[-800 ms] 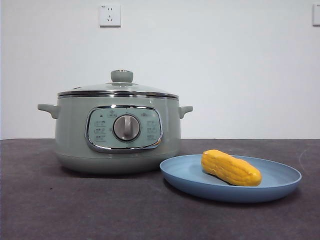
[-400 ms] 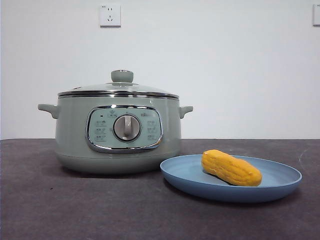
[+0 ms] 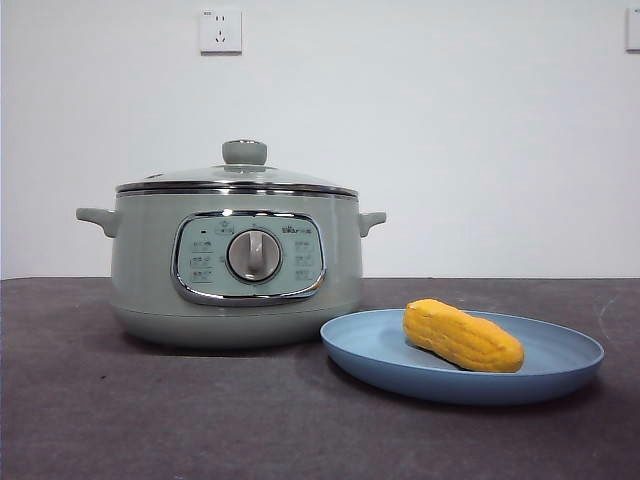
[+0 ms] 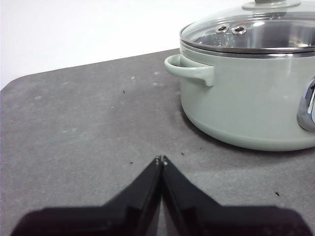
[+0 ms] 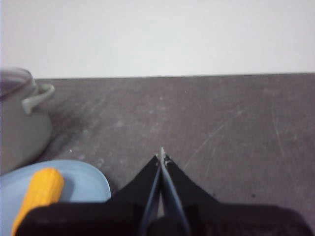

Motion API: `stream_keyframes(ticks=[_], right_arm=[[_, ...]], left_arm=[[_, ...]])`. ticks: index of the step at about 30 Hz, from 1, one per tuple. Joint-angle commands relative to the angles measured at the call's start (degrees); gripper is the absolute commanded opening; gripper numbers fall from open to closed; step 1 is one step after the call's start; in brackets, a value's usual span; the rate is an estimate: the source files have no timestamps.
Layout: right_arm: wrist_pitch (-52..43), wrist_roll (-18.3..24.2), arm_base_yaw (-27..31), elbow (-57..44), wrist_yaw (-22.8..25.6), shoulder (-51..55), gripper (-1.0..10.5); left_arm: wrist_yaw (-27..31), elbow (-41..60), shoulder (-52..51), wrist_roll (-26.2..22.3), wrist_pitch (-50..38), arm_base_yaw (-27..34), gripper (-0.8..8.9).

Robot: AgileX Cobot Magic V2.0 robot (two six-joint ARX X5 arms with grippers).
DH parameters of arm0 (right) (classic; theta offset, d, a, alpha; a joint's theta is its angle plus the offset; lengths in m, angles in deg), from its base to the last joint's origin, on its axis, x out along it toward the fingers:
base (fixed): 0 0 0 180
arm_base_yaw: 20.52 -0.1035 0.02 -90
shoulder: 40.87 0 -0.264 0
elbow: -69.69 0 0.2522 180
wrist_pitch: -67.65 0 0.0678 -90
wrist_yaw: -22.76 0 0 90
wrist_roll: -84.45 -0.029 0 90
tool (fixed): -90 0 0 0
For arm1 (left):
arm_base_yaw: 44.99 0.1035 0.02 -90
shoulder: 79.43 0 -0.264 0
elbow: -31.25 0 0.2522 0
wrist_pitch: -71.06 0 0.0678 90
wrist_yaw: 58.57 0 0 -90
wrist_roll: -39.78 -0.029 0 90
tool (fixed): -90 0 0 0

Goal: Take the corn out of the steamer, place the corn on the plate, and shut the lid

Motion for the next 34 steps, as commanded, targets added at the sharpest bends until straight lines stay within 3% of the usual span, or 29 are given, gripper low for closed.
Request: stream_keyframes(ticks=[1, 11, 34], right_arm=[[-0.8, -1.3, 0.1, -2.8, 0.3, 1.6, 0.0], [1.2, -5.4, 0.1, -5.6, 0.3, 1.8, 0.0], [1.0, -5.4, 0.2, -5.6, 0.3, 1.8, 0.0]], left_arm=[[-0.2, 0.8, -0.2, 0.4, -0.1, 0.2, -0.04], [-0.2, 0.8, -0.2, 0.4, -0.1, 0.2, -0.04], [-0.2, 0.8, -0.2, 0.4, -0.1, 0.2, -0.04]])
